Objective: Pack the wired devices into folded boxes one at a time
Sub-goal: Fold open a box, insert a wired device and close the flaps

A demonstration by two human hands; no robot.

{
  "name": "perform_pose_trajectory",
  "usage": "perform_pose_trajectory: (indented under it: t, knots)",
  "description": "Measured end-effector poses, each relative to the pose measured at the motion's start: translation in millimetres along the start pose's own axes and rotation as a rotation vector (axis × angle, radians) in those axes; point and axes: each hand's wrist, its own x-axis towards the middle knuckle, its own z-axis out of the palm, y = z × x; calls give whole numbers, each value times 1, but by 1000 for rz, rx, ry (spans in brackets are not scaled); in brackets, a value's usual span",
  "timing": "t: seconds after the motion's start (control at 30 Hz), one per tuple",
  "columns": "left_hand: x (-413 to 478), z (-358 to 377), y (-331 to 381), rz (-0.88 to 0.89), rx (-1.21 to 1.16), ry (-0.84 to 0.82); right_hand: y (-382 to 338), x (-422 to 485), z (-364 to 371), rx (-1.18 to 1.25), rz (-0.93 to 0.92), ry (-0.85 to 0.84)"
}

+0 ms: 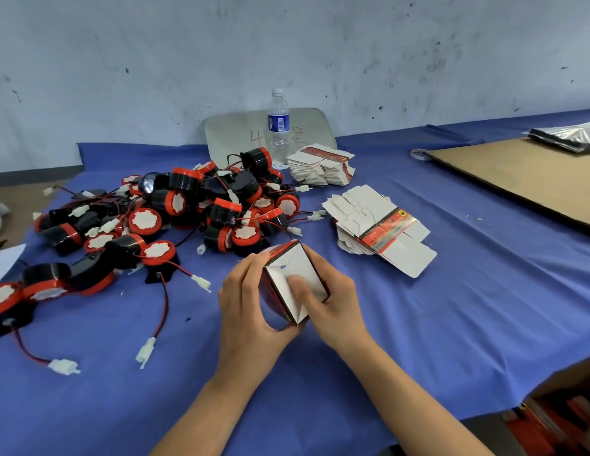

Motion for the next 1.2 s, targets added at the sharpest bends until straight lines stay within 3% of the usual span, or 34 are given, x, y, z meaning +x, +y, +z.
perform_pose_trajectory:
  t: [0.37,0.47,0.57,0.63,0.7,0.77,0.9,1.0,1.1,1.2]
  knots:
    - [-1,0,-6,-151,-192,-78,1,3,-6,217,47,-32]
    - [2,-2,-6,-221,-221,-139,0,4,-7,216,39,49]
    - [6,-8,-24,-259,227,-148,4,3,-5,-58,-119,123]
    - [8,-20,-41,-478,494,-140,11,3,-2,-323,-207,102]
    - [9,-32,-54,-730,584,-159,17,5,0,-581,-346,89]
    - [7,-38,-59,-783,613,-170,20,5,2,-726,-485,77]
    - [6,-35,-59,-647,644,-106,20,3,4,-716,-562,109]
    - [12,-33,-53,-559,432,26,18,2,5,-637,-565,172]
    - [17,-35,-37,-266,155,224,18,1,4,-545,-563,198]
    - [11,-31,-13,130,124,149,14,0,5,-472,-538,183]
